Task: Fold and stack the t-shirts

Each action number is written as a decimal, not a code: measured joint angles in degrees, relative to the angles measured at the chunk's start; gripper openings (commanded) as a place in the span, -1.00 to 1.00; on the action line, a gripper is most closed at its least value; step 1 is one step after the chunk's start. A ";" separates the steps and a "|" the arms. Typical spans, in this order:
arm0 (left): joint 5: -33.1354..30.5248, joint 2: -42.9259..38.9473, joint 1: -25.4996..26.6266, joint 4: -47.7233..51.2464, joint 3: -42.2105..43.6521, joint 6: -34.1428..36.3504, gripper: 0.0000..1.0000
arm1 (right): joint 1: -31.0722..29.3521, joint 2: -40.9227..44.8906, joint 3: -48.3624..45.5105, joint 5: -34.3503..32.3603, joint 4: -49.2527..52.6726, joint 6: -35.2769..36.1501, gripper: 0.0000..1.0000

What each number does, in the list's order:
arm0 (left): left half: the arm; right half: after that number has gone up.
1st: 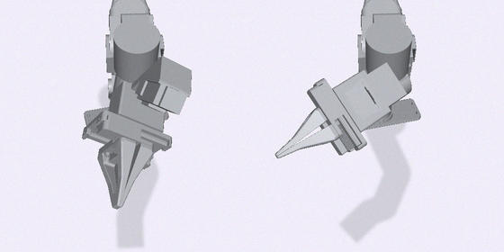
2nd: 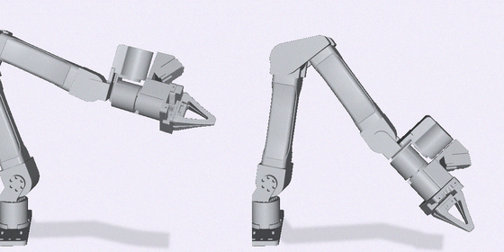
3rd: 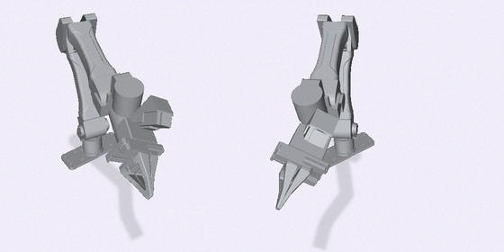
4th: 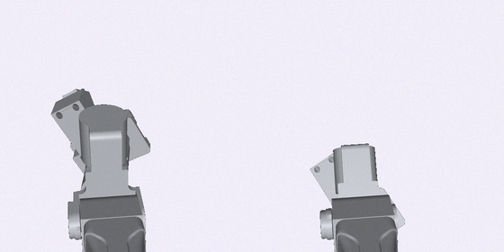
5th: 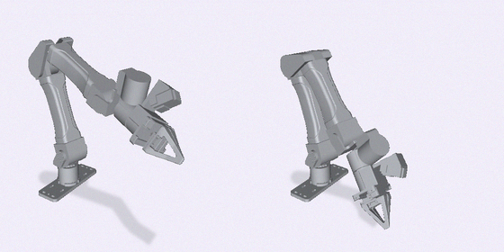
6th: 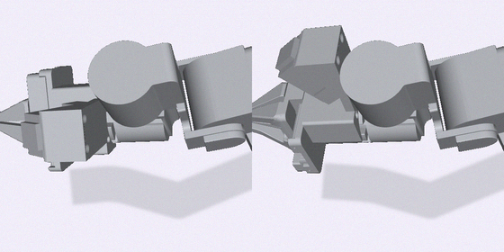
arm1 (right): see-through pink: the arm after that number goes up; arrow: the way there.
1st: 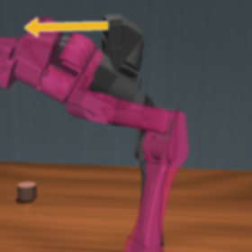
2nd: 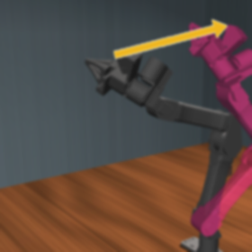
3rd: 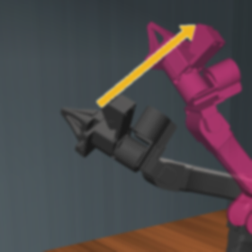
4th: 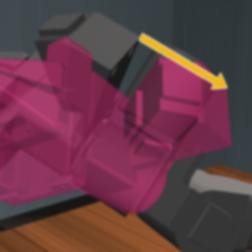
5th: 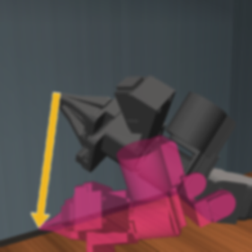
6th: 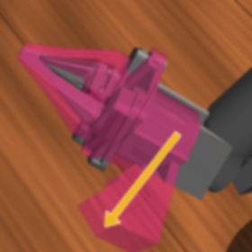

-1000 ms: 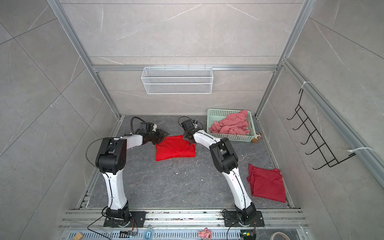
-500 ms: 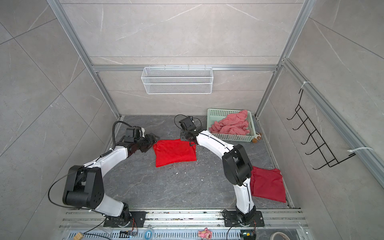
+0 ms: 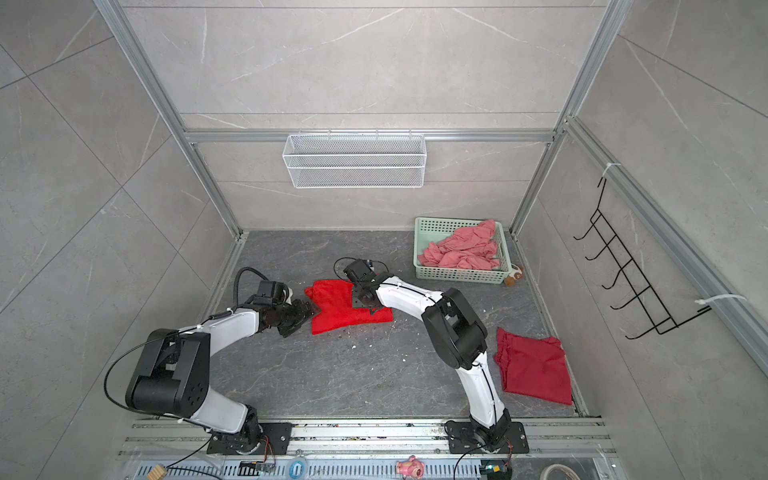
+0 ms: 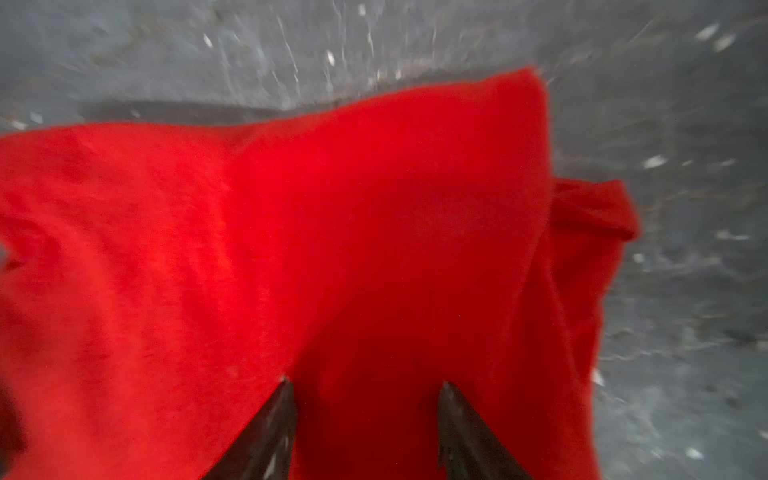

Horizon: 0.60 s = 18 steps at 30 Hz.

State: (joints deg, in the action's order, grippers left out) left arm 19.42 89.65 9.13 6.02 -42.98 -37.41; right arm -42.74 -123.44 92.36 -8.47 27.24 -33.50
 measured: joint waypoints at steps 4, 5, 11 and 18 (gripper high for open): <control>5.25 5.27 -0.02 -6.88 -2.19 1.25 0.72 | 0.02 -3.58 3.78 -0.26 2.43 2.69 0.13; 7.06 6.71 -0.02 -9.07 -2.60 1.44 0.71 | 0.04 -4.24 5.20 -0.55 3.26 3.72 0.13; 13.35 10.49 0.98 -16.02 -2.78 1.44 0.50 | 2.25 -7.23 10.03 -1.03 5.57 8.13 0.12; 15.32 14.12 5.40 -19.10 -2.38 -1.97 -0.47 | 7.39 -6.03 7.63 1.42 2.82 9.60 0.15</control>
State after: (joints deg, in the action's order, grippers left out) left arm 34.74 103.77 14.52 -13.08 -45.36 -39.38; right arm -35.35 -129.47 99.98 -7.05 30.06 -23.90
